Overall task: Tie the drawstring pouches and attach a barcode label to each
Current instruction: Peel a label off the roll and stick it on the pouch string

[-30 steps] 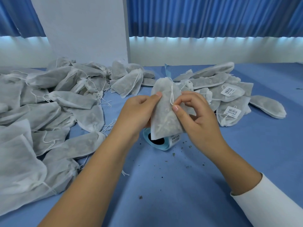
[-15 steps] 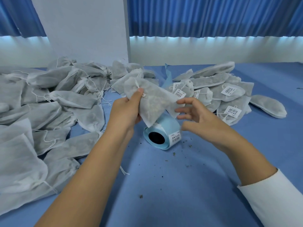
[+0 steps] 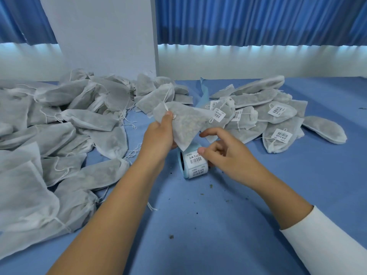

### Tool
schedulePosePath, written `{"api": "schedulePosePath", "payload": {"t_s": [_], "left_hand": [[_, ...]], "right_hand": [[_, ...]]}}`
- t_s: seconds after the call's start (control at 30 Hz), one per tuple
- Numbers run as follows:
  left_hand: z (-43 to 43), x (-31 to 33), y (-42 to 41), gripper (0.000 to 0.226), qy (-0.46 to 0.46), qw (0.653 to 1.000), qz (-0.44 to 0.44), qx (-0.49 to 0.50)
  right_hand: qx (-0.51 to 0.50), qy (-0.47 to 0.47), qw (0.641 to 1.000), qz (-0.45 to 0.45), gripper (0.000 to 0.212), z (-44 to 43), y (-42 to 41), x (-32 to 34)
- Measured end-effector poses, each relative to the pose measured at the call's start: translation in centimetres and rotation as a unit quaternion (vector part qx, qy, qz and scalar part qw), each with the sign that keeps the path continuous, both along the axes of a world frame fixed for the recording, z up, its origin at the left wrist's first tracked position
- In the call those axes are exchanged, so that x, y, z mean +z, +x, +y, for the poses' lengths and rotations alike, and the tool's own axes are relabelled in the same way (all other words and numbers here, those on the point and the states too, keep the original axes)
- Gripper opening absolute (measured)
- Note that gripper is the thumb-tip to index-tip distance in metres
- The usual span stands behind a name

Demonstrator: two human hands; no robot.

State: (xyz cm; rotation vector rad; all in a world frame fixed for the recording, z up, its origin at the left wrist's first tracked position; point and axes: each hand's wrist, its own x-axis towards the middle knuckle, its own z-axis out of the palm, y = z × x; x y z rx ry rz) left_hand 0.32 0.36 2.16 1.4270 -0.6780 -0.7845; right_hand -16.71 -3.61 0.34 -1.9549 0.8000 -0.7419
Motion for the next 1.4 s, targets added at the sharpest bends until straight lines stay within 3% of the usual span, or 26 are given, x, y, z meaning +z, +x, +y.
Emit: {"api": "schedulePosePath", "payload": {"t_s": [0.4,0.97,1.4], "left_hand": [[-0.4,-0.6,0.2,0.035,0.039,0.999,-0.012,-0.002],[-0.3,-0.4,0.1,0.035,0.031,0.999,-0.025,-0.010],[-0.3,-0.6,0.1,0.043,0.054,0.996,-0.066,-0.007]], "right_hand": [[-0.016,-0.154,0.988,0.029,0.016,0.0,-0.7,0.3],[-0.052,-0.285,0.955,0.064,0.016,0.6,-1.0,0.9],[-0.029,-0.273,0.959,0.067,0.017,0.1,-1.0,0.4]]}}
